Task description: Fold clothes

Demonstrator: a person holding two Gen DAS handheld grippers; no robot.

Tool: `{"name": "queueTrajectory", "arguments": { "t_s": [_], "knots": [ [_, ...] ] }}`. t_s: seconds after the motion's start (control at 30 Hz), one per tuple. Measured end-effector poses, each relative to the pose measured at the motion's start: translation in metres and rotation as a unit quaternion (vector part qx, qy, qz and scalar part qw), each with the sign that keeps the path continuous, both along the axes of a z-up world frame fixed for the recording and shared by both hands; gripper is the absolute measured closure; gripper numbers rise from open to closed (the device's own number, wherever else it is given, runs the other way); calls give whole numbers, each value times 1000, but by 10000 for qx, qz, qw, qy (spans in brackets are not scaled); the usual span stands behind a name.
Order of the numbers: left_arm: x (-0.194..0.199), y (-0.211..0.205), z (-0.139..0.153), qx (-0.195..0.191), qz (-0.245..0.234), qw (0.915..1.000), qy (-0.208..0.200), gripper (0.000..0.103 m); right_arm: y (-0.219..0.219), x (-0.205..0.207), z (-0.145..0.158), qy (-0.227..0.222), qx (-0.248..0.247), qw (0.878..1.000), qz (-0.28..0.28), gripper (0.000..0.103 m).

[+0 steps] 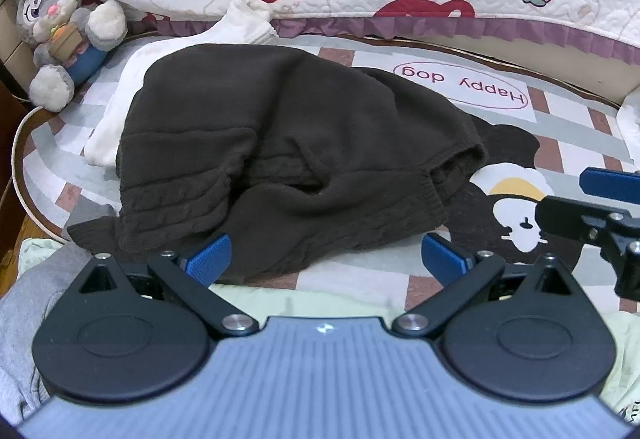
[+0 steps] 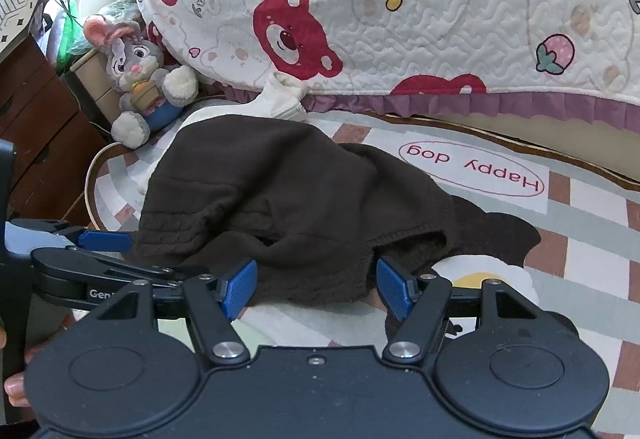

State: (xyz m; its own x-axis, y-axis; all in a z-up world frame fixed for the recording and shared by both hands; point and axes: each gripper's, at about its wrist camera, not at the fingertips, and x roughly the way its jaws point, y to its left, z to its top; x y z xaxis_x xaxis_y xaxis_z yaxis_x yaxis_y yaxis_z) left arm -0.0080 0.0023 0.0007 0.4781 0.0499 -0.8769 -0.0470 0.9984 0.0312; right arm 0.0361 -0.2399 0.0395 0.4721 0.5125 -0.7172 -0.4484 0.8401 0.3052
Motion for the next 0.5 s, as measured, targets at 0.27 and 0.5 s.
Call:
{"name": "queueTrajectory", "arguments": {
  "t_s": [0.27,0.5],
  "knots": [
    [1,1,0,-15,10,10000,28,0,0,-1,-1,18,5,10000,-6,32],
    [1,2,0,-8,-7,10000,19,0,0,0,0,31,14,10000,-6,32]
  ]
}}
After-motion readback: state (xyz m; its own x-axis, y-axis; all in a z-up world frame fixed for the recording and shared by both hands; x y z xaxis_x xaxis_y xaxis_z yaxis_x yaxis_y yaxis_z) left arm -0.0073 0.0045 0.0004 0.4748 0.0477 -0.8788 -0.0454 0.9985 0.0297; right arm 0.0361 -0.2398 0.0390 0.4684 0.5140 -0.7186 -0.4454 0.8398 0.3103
